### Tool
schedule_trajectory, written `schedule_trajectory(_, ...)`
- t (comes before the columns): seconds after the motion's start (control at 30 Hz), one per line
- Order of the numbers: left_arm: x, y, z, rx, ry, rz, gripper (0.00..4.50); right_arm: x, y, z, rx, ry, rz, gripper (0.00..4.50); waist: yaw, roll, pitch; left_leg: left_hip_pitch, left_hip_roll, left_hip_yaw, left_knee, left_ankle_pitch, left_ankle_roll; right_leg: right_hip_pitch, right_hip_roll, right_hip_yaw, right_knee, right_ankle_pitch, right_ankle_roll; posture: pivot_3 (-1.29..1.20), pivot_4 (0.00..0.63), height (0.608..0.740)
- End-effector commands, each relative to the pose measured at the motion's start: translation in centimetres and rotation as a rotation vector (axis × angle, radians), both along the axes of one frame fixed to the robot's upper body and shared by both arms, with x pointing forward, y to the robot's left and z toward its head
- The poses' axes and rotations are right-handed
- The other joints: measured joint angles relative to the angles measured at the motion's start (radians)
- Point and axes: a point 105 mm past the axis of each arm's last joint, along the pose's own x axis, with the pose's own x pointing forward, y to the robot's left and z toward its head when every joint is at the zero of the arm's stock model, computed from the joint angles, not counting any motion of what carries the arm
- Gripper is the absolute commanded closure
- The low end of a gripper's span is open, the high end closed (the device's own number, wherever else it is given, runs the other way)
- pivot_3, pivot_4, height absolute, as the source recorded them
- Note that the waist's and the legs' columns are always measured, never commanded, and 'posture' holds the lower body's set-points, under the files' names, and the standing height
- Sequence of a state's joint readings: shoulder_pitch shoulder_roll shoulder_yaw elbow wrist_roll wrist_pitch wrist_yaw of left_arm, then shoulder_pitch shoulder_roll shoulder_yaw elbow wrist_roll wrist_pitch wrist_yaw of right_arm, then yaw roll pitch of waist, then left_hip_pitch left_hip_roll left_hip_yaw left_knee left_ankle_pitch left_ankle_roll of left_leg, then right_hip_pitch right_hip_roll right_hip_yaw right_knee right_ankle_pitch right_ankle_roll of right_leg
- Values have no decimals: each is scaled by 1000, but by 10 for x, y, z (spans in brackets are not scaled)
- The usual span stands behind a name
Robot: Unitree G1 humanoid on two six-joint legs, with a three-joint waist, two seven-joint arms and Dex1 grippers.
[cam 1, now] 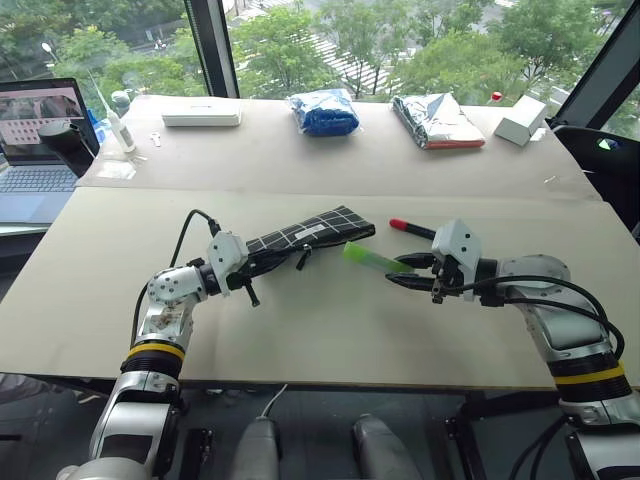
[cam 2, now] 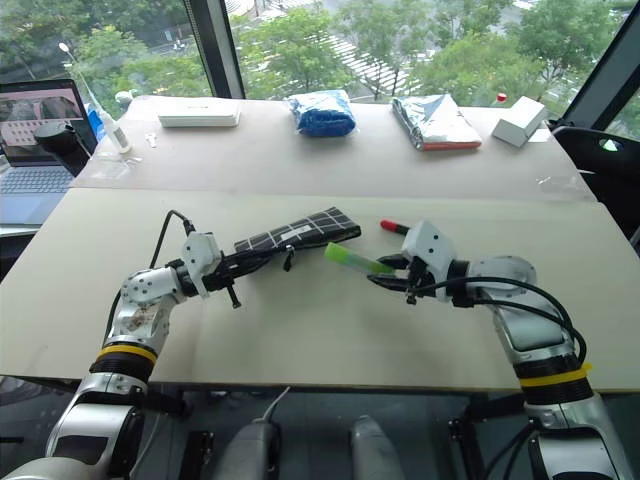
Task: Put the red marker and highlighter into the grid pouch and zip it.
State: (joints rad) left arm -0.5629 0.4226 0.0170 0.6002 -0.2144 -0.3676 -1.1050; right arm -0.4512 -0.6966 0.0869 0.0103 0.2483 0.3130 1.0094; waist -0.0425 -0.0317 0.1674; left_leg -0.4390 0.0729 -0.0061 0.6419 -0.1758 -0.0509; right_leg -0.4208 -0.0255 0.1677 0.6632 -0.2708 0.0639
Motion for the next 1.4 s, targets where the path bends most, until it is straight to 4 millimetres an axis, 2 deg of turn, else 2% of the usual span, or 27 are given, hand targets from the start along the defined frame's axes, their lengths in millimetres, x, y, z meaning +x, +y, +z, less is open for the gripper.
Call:
schedule_trajectory(0.03, 1, -3, 13, -14, -48, -17, 4500, 9, -3, 18, 21, -69, -26, 3444, 0, 0, 0, 0, 0, 0, 0, 0, 0, 0, 0, 0, 0, 0, 0, 0, 150, 740)
schedule_trajectory(0.33, -1, -5, 11, 4, -52, -32, 4500, 21, -4, 14, -7, -69, -49, 3444, 1, 0, 0, 0, 0, 0, 0, 0, 0, 0, 0, 0, 0, 0, 0, 0, 150, 740)
schedule_trajectory(0.57, -3, -7, 10, 9, -52, -45, 4500, 27, 8, 13, -61, -87, -19, 3444, 0, 0, 0, 0, 0, 0, 0, 0, 0, 0, 0, 0, 0, 0, 0, 0, 150, 740)
schedule_trajectory(0.7, -3, -8, 9, 13, -48, -54, 4500, 31, 26, 11, -134, -130, 20, 3444, -1, 0, 0, 0, 0, 0, 0, 0, 0, 0, 0, 0, 0, 0, 0, 0, 150, 740)
schedule_trajectory(0.83, -4, -9, 9, 14, -46, -61, 4500, 34, 58, 13, -206, -221, 80, 3444, -2, 0, 0, 0, 0, 0, 0, 0, 0, -1, 0, 0, 0, 0, 0, 0, 150, 740)
schedule_trajectory(0.93, -3, -10, 9, 15, -46, -64, 4500, 40, 82, 23, -236, -331, 88, 3444, -2, 0, 0, 0, 0, 0, 0, 0, 0, -1, 0, 0, 1, 0, 0, 0, 150, 740)
schedule_trajectory(1.1, -3, -10, 10, 15, -48, -63, 4500, 46, 105, 39, -249, -488, 76, 3444, 4, 0, 0, 0, 0, 0, 0, 0, 0, -1, 0, 0, 1, 0, 0, 0, 150, 740)
schedule_trajectory(1.23, -3, -9, 10, 16, -48, -62, 4500, 43, 116, 43, -278, -630, 113, 3444, 3, 0, 0, 0, 0, 0, 0, 0, 0, -1, 0, 0, 1, 0, 0, 0, 150, 740)
schedule_trajectory(1.4, -2, -7, 11, 18, -48, -58, 4500, 42, 105, 15, -418, -654, 176, 3444, 2, 0, 0, 0, 0, 0, 0, 0, 0, -1, 0, 0, 0, 0, 0, 0, 150, 740)
